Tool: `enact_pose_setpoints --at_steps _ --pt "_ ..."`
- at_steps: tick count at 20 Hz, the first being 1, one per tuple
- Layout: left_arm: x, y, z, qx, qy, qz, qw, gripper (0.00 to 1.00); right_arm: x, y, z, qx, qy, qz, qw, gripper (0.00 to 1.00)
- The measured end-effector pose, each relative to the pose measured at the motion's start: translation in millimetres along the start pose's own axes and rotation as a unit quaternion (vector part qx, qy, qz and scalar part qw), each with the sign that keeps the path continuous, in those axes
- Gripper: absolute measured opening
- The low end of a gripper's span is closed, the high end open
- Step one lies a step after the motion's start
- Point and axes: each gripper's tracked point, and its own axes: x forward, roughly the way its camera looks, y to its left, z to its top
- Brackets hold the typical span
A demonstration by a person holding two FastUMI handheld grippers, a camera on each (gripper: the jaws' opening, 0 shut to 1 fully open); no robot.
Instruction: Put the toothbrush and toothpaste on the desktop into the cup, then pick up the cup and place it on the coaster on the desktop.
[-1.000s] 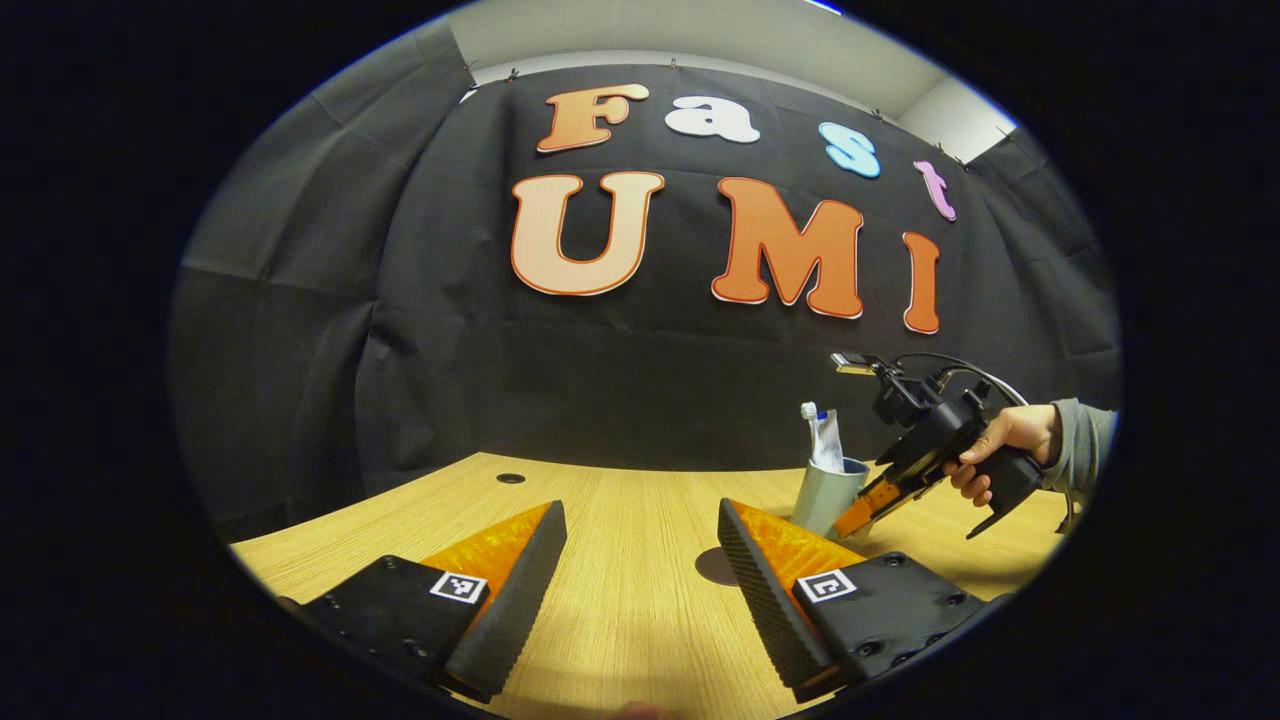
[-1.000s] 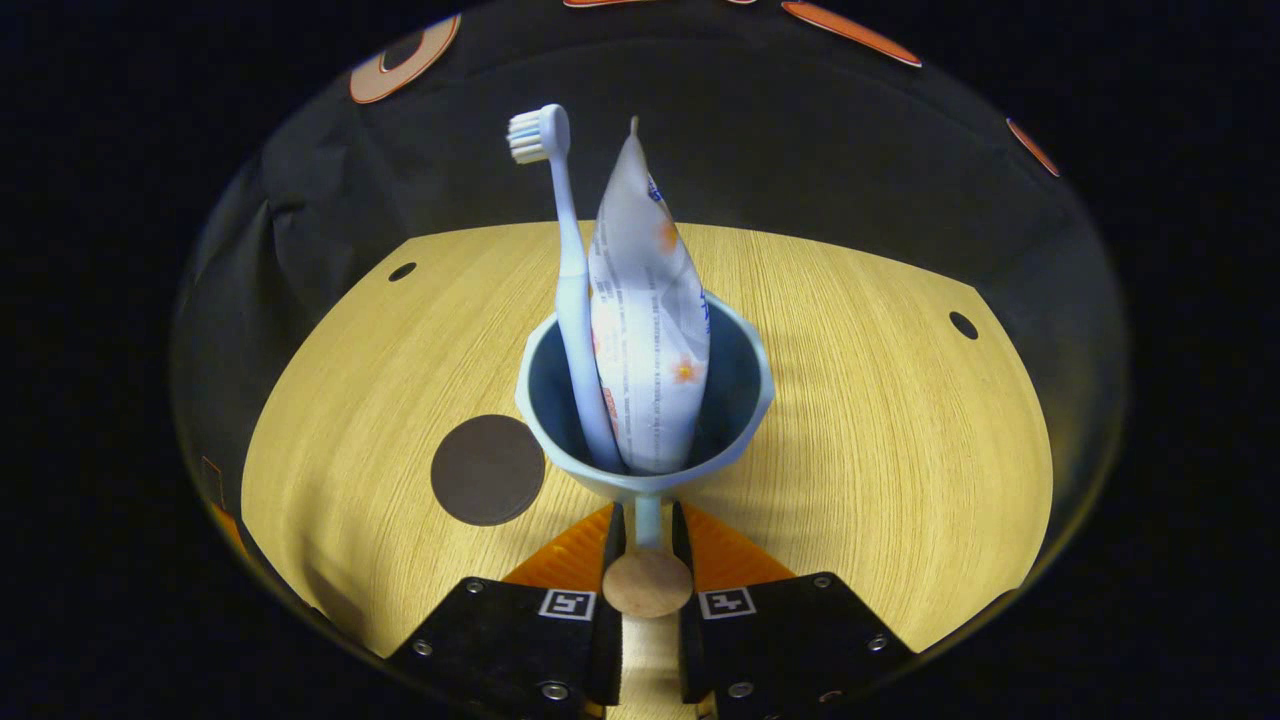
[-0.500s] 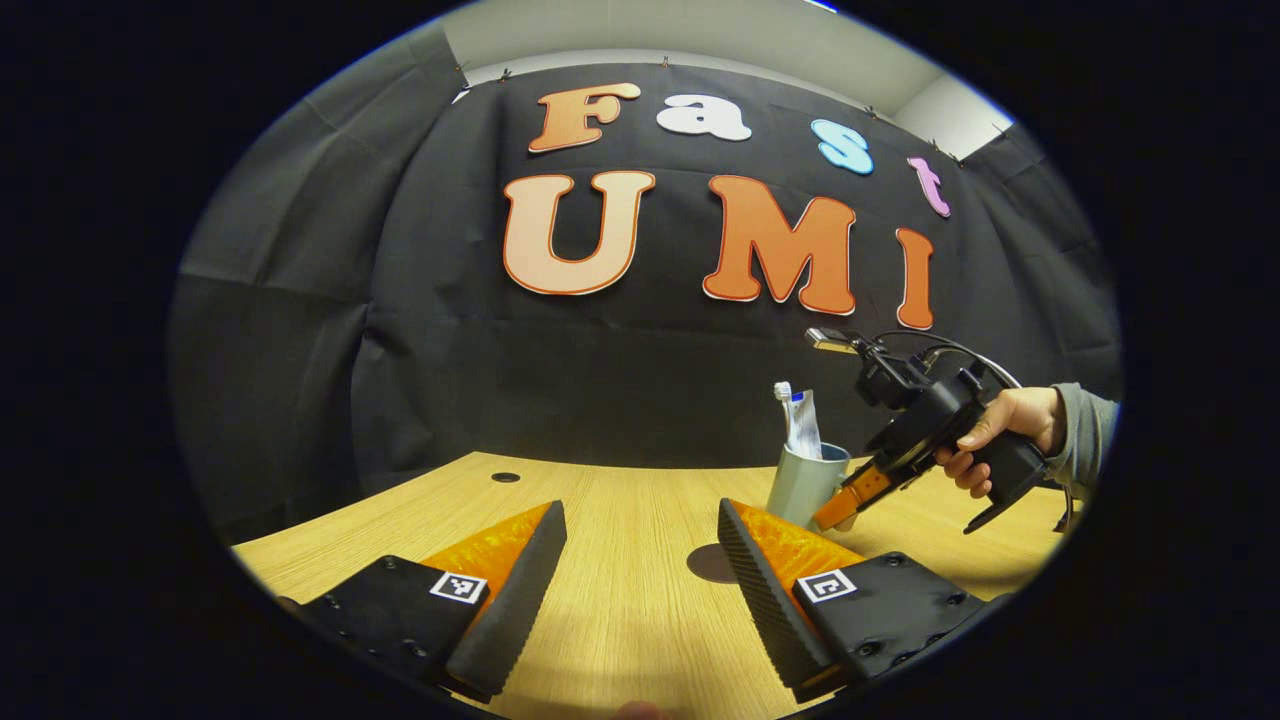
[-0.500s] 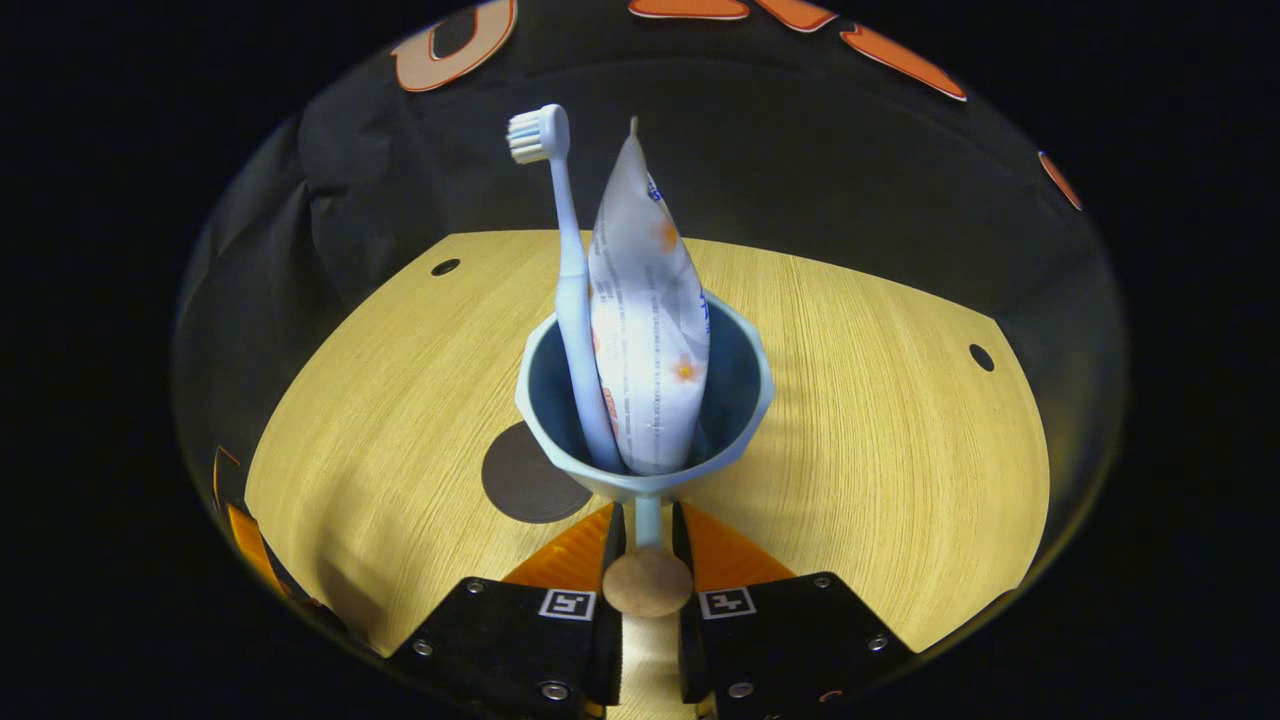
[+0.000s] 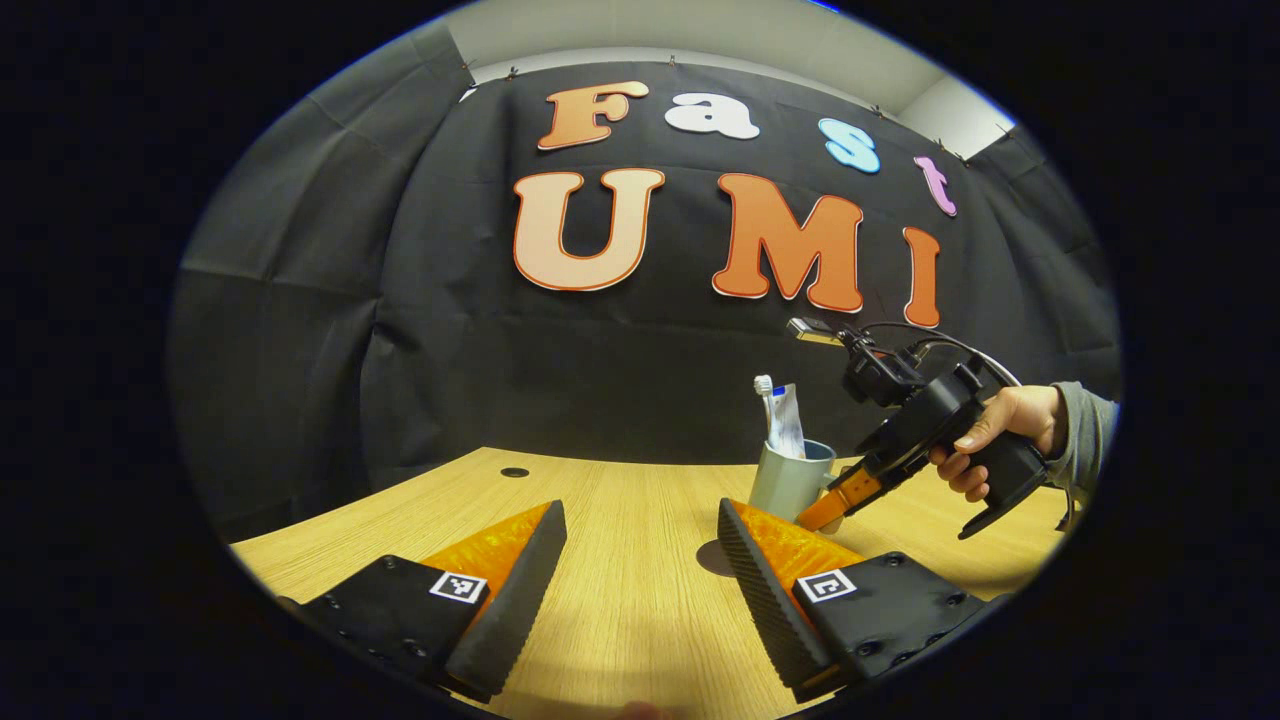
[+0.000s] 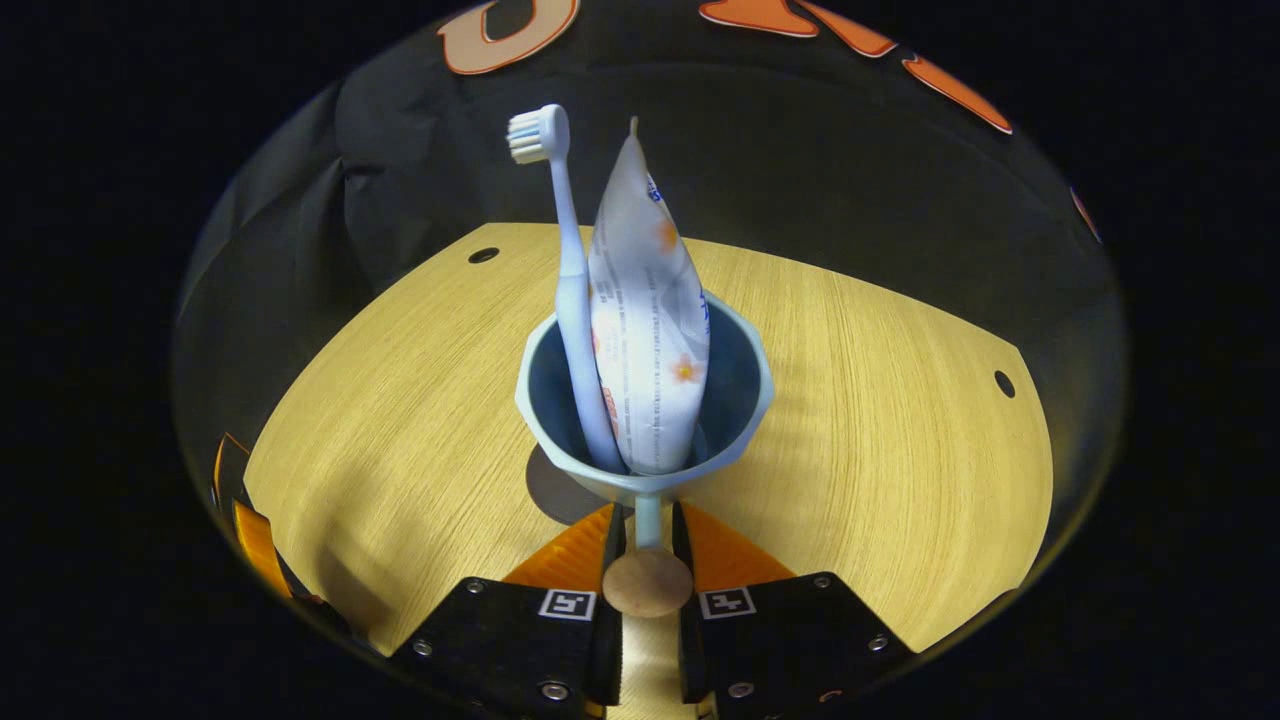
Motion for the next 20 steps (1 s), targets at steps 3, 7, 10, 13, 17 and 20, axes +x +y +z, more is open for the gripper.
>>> enact_pose_setpoints --at_steps 3,7,10,13,17,20 --pt "-0.1 1.2 0.0 -0.001 -0.001 -0.001 1.0 0.96 1.5 0.4 -0.1 -0.014 0.004 0.008 1.0 0.23" --pt "0.2 4.9 -3.8 -0.007 0.003 0.002 1.0 0.97 3.1 -2.8 0.8 -0.029 0.013 0.013 0.999 0.23" --pt "0.6 8.1 -7.8 -0.008 0.008 0.006 1.0 0.97 1.5 -3.1 0.4 -0.035 0.02 0.009 0.999 0.23" --pt "2.2 9.0 -11.9 -0.011 0.013 0.007 1.0 0.96 2.3 -4.7 1.5 -0.041 0.026 0.012 0.999 0.23" --pt "2.5 10.6 -15.0 -0.009 0.018 0.009 1.0 0.97 -0.3 -5.8 1.3 -0.038 0.034 0.013 0.999 0.23" --pt "3.4 11.3 -17.9 -0.011 0.023 0.012 1.0 0.97 0.5 -3.5 2.2 -0.029 0.037 0.018 0.999 0.24"
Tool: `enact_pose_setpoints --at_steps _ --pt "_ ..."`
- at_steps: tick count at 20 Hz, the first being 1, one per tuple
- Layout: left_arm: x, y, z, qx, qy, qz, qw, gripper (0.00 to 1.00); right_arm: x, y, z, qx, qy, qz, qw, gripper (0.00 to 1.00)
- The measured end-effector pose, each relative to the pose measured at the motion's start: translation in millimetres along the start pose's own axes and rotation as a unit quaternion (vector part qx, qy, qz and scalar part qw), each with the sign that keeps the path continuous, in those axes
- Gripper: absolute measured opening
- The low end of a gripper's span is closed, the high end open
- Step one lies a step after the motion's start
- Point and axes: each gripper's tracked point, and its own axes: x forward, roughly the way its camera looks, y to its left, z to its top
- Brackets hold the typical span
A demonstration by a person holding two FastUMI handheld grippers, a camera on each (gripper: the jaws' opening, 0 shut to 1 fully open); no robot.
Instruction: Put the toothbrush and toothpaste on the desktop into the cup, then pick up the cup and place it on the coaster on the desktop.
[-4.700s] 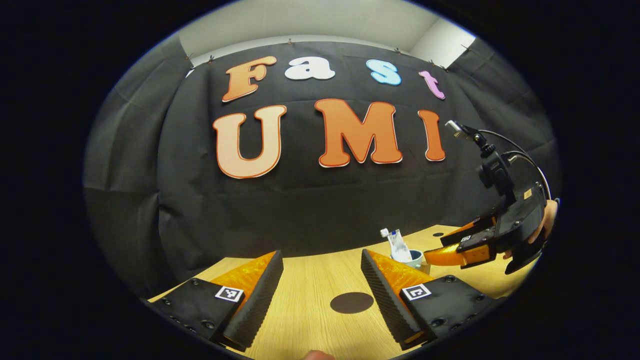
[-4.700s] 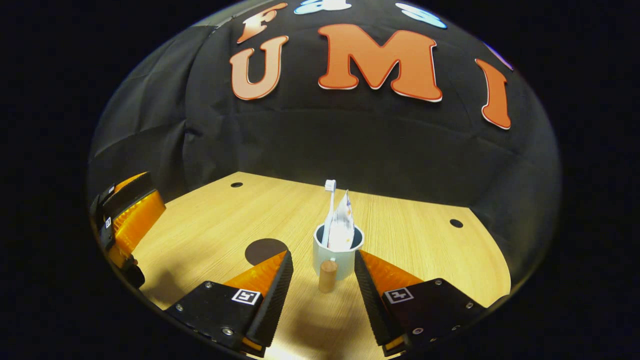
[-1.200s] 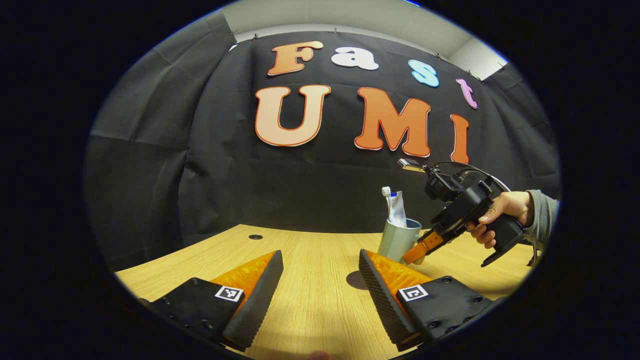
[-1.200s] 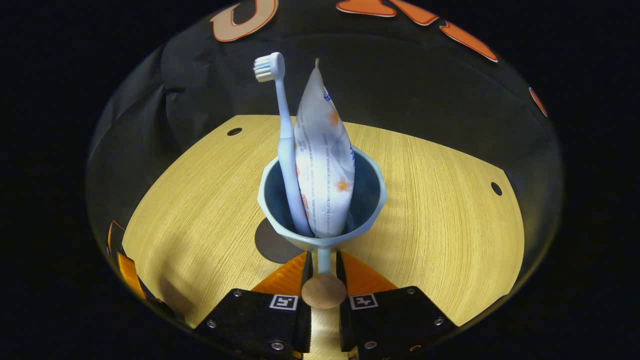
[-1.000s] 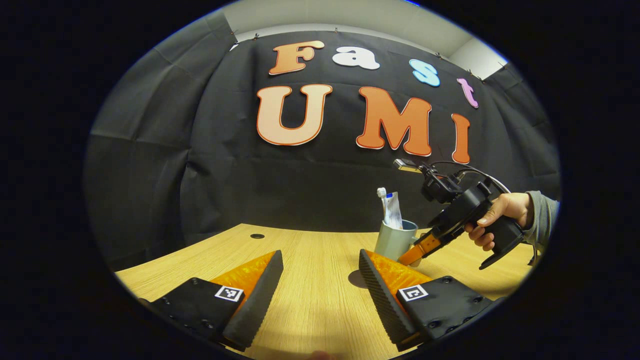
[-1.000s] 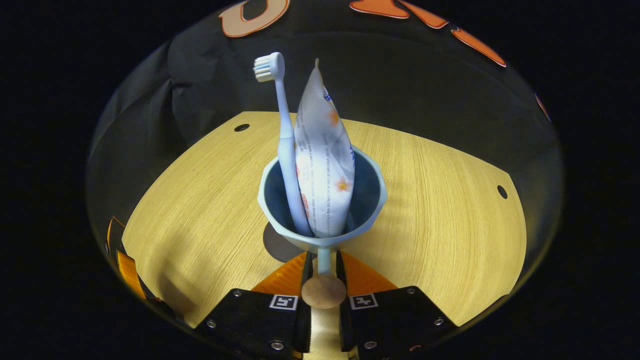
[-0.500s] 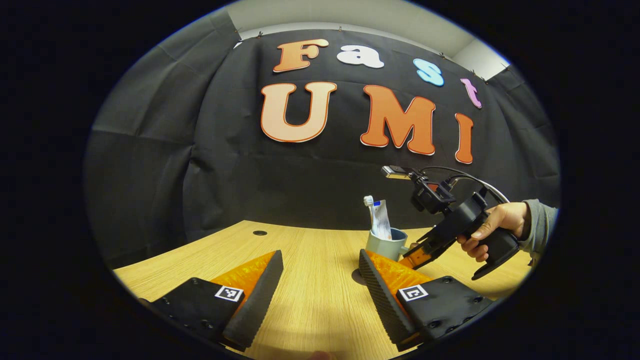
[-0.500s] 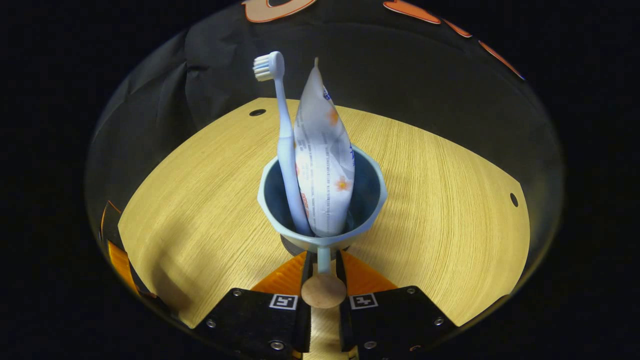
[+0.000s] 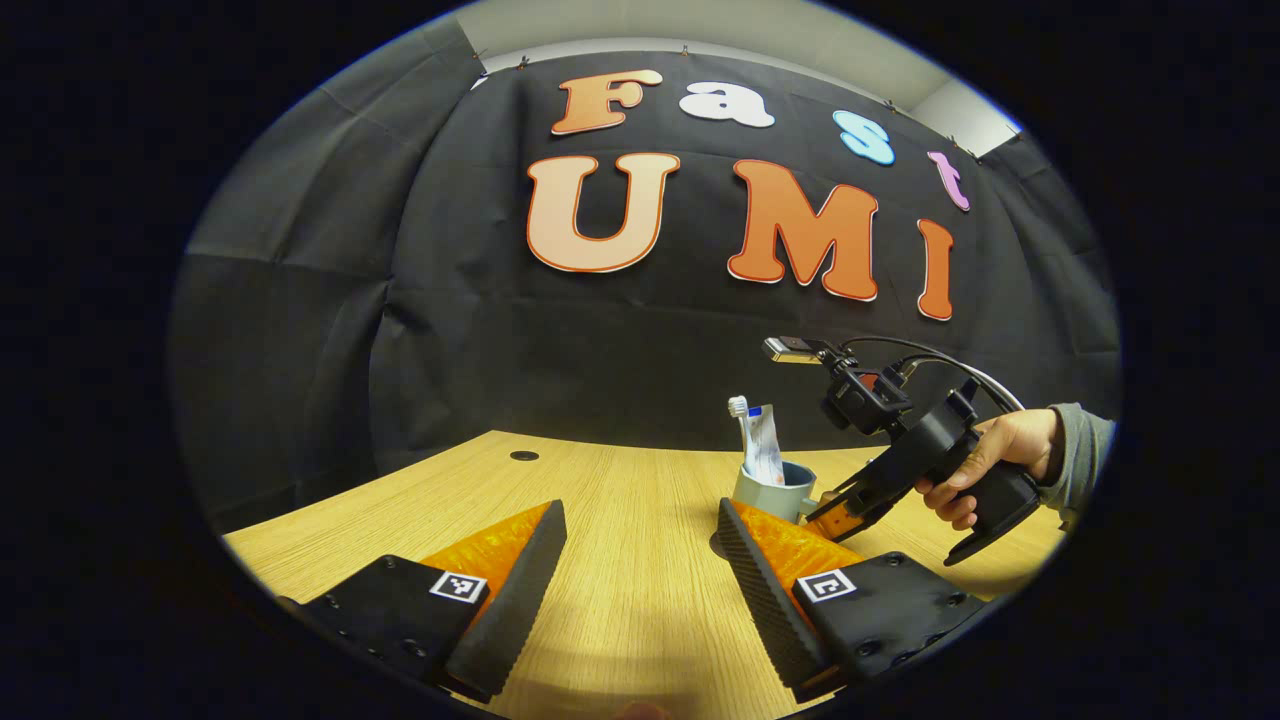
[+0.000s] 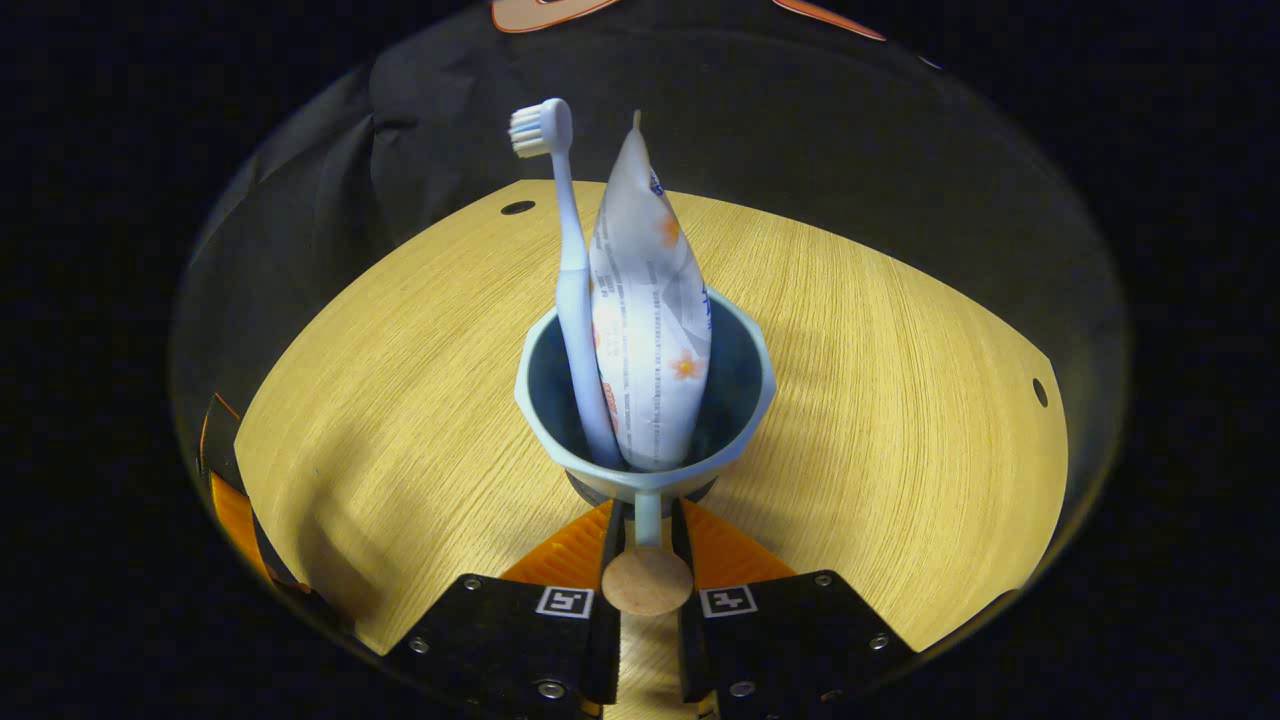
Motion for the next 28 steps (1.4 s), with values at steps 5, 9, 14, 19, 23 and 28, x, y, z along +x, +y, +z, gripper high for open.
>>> enact_pose_setpoints --at_steps 5,9,14,19,23,28 --pt "0.1 -4.0 0.2 0.005 0.005 0.0 1.0 0.97 -3.6 3.9 0.8 0.009 -0.033 0.024 0.999 0.31" --pt "0.2 -9.6 6.4 0.011 0.001 0.001 1.0 0.97 -10.1 4.9 7.3 0.018 -0.071 0.038 0.997 0.33" --pt "2.3 -14.7 17.1 0.007 -0.005 0.006 1.0 0.97 -41.0 -0.5 17.3 0.023 -0.125 0.051 0.991 0.53" --pt "4.2 -23.3 22.4 0.013 -0.006 0.008 1.0 0.97 -74.8 -17.7 14.8 0.031 -0.179 0.048 0.982 0.64" --pt "9.7 -35.9 31.1 0.02 -0.011 0.0 1.0 0.98 -96.8 -42.9 9.7 0.04 -0.215 0.03 0.975 0.63" --pt "12.6 -51.9 43.7 0.026 -0.024 -0.01 0.999 0.97 -125.3 -68.3 12.1 0.049 -0.278 0.005 0.959 0.7"
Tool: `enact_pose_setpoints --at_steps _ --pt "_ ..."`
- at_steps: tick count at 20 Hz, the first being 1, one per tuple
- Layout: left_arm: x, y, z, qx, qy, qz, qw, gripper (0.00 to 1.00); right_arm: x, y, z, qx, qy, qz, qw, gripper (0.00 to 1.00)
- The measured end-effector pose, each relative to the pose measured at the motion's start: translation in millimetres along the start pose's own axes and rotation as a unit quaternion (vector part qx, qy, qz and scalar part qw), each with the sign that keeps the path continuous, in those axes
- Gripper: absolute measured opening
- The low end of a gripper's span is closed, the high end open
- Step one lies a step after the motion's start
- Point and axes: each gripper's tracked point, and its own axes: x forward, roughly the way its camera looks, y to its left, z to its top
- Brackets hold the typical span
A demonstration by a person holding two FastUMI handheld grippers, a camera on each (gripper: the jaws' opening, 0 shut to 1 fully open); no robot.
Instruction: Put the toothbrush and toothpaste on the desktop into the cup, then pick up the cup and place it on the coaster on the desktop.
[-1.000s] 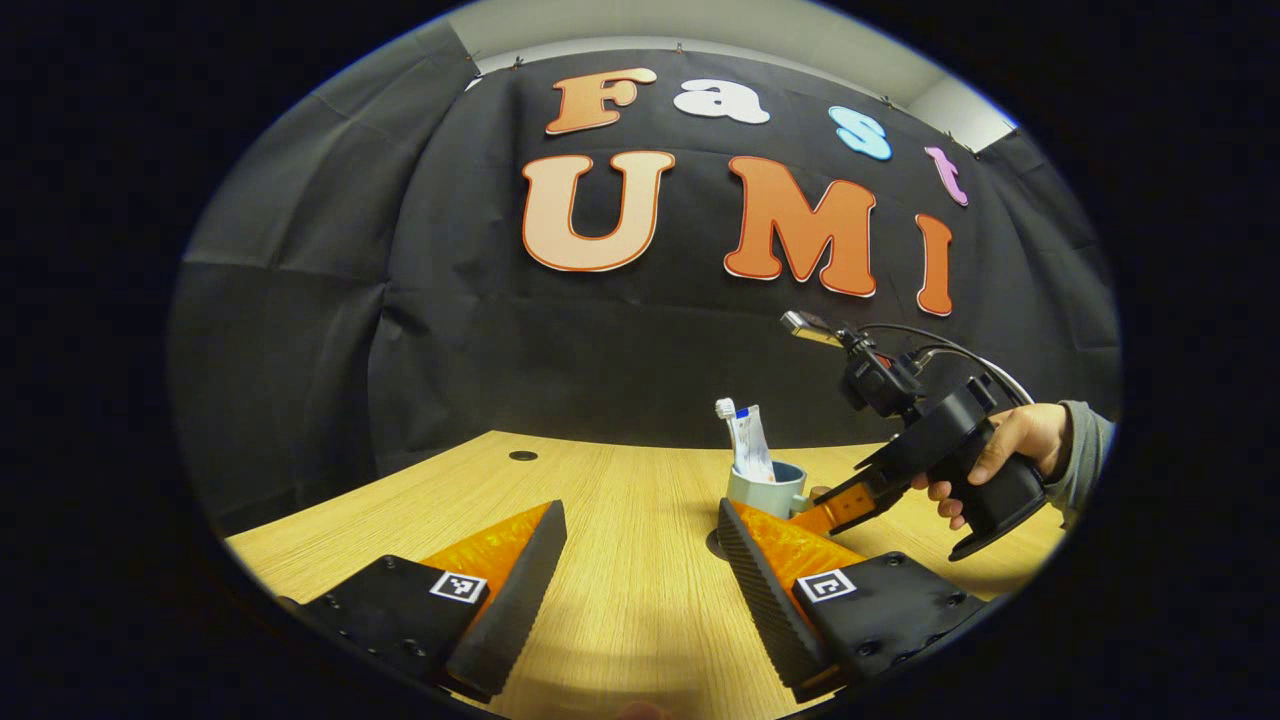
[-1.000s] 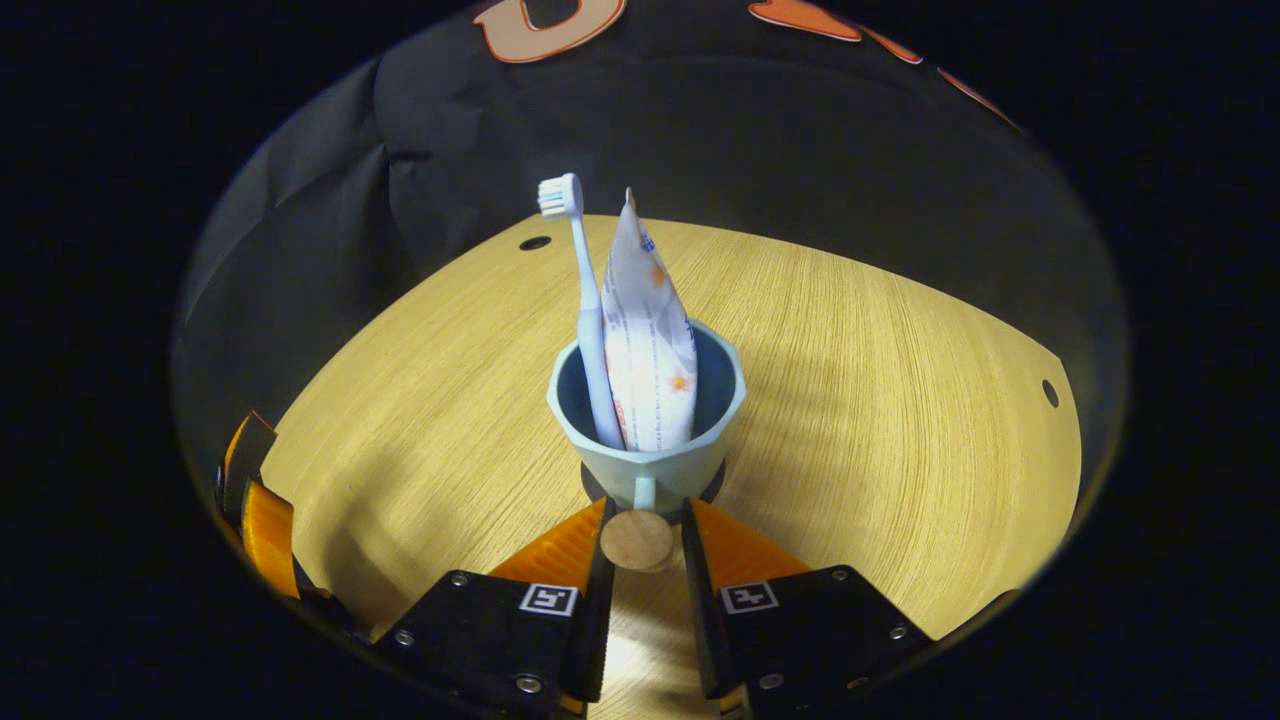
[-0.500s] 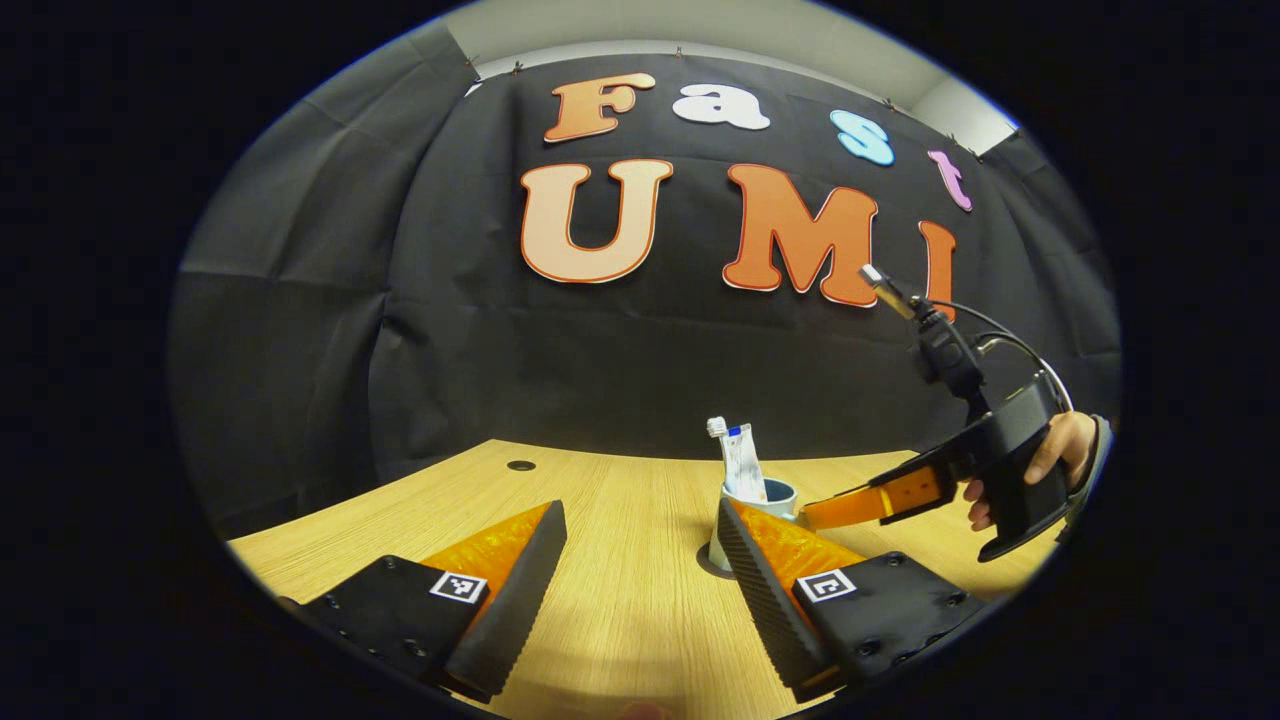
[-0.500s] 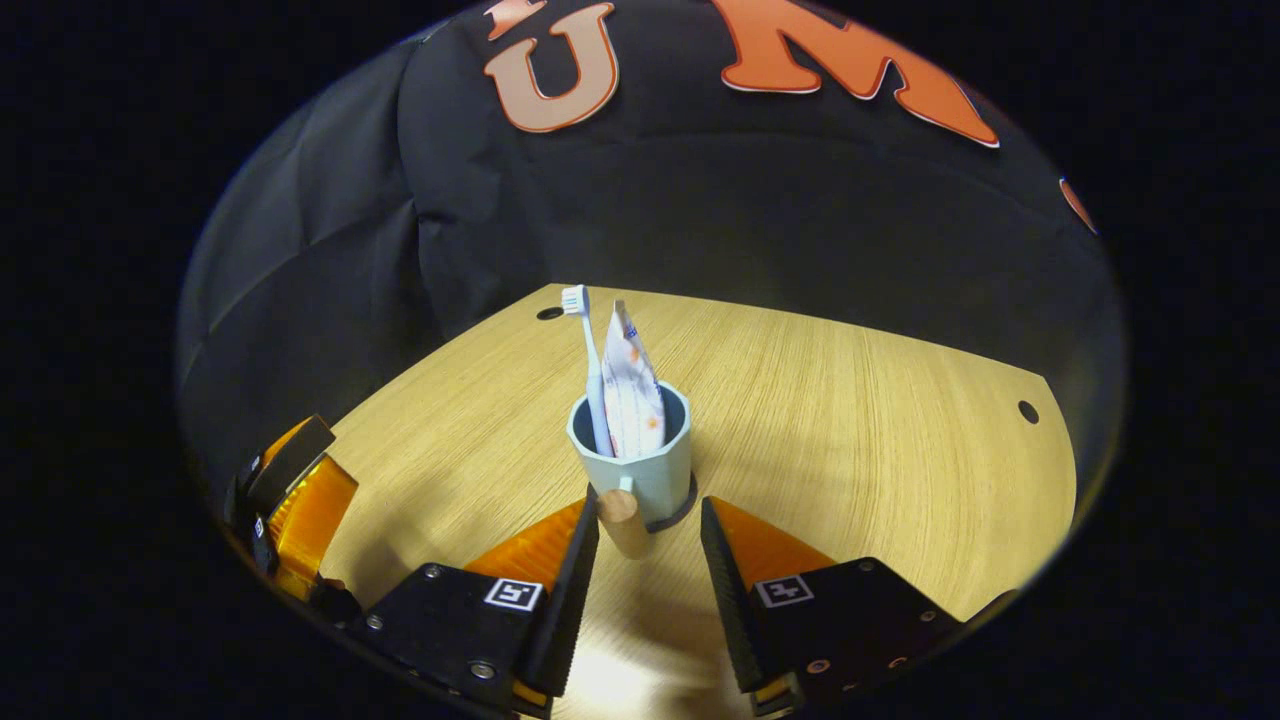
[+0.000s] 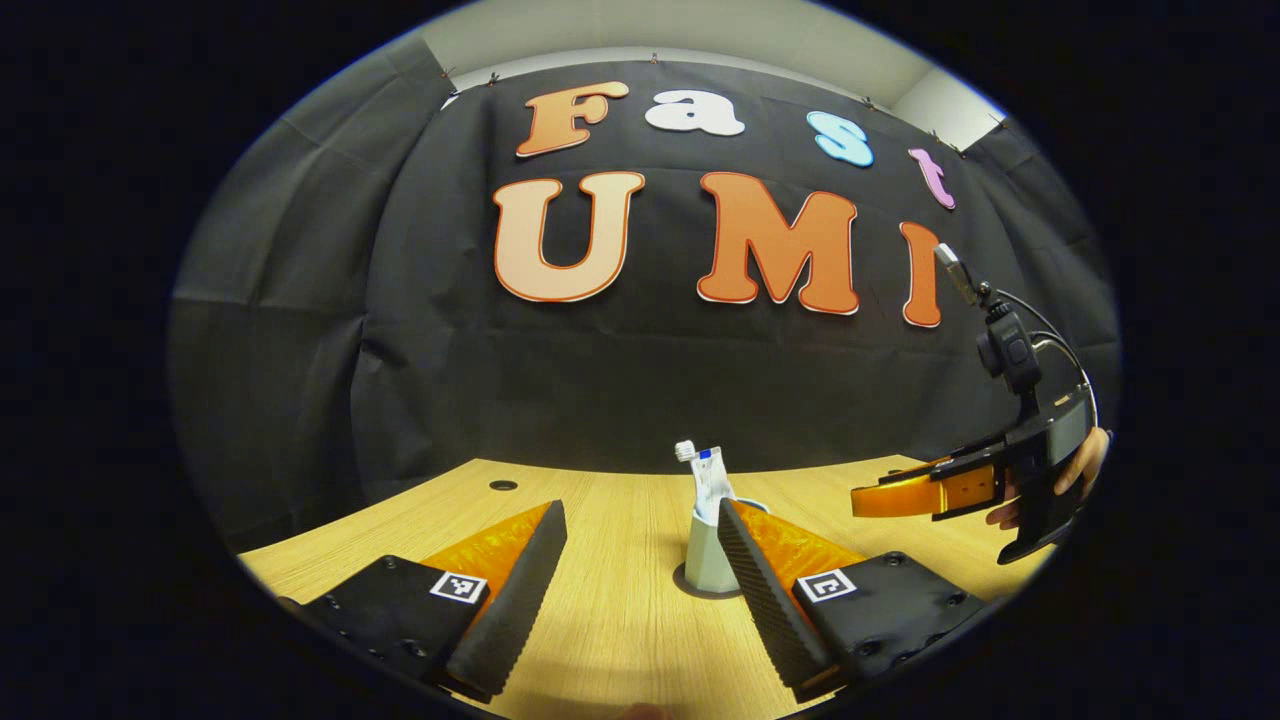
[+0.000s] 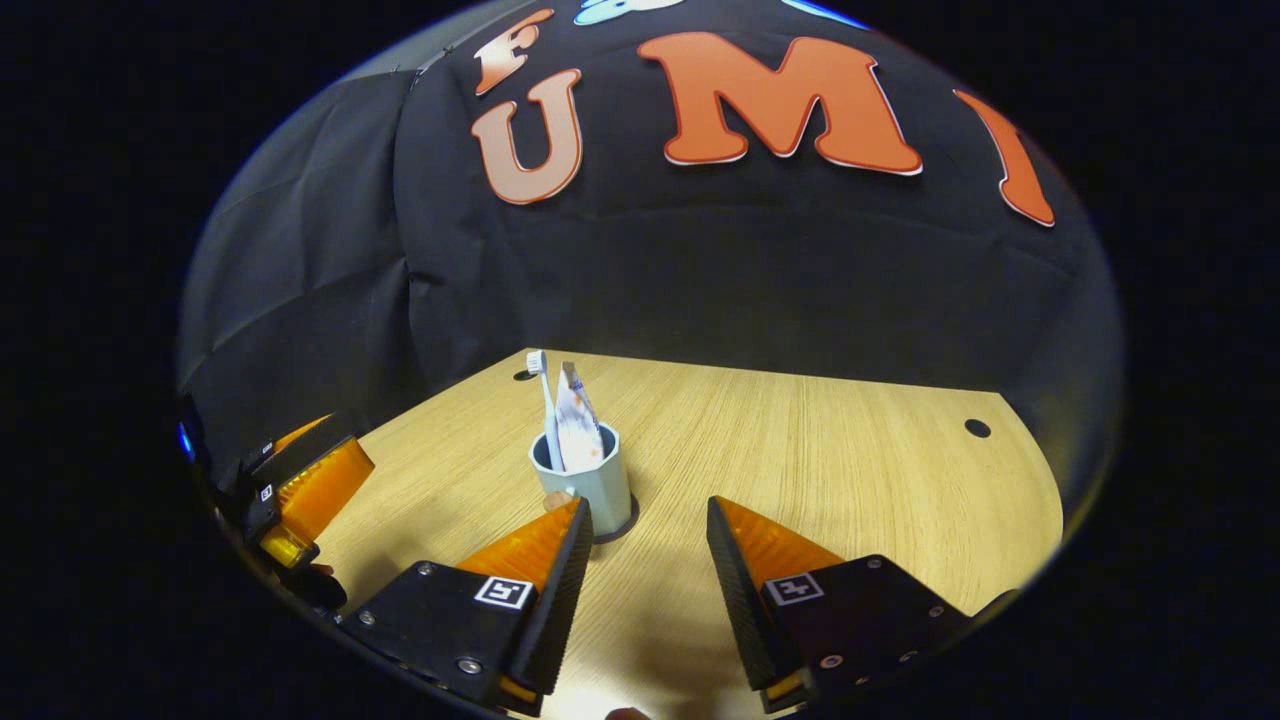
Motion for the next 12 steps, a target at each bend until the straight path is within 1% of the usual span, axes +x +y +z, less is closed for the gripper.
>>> enact_pose_setpoints --at_steps 1,2,4,5,6,7,8,9,10,12 --pt "0.7 -2.8 2.9 0.001 -0.002 -0.002 1.0 0.97 -4.8 -5.2 5.1 -0.002 -0.016 -0.007 1.0 0.72" --pt "1.2 -5.6 6.1 0.003 -0.005 -0.003 1.0 0.97 -8.4 -10.0 9.2 -0.007 -0.032 -0.014 0.999 0.77" --pt "1.9 -11.6 10.9 0.007 -0.01 -0.005 1.0 0.98 -18.4 -18.3 11.7 -0.02 -0.054 -0.026 0.998 0.81" --pt "1.4 -14.5 14.3 0.009 -0.012 -0.007 1.0 0.98 -22.5 -19.7 13.7 -0.025 -0.064 -0.03 0.997 0.77" --pt "1.0 -18.1 16.5 0.011 -0.014 -0.009 1.0 0.97 -26.1 -21.1 15.1 -0.029 -0.075 -0.033 0.996 0.83" --pt "1.6 -21.4 19.6 0.013 -0.017 -0.011 1.0 0.96 -30.6 -25.4 17.1 -0.032 -0.085 -0.044 0.995 0.84" --pt "1.7 -25.1 22.2 0.015 -0.021 -0.013 1.0 0.98 -37.4 -33.7 22.0 -0.033 -0.101 -0.059 0.993 0.85" --pt "0.2 -29.3 27.4 0.017 -0.03 -0.015 0.999 0.97 -42.7 -40.0 26.0 -0.034 -0.118 -0.069 0.99 0.86" --pt "-0.2 -32.3 30.4 0.018 -0.036 -0.018 0.999 0.98 -47.7 -43.3 29.2 -0.033 -0.133 -0.075 0.988 0.86" --pt "-1.6 -39.4 34.5 0.022 -0.044 -0.021 0.999 0.97 -57.2 -50.4 32.4 -0.028 -0.154 -0.08 0.984 0.86"
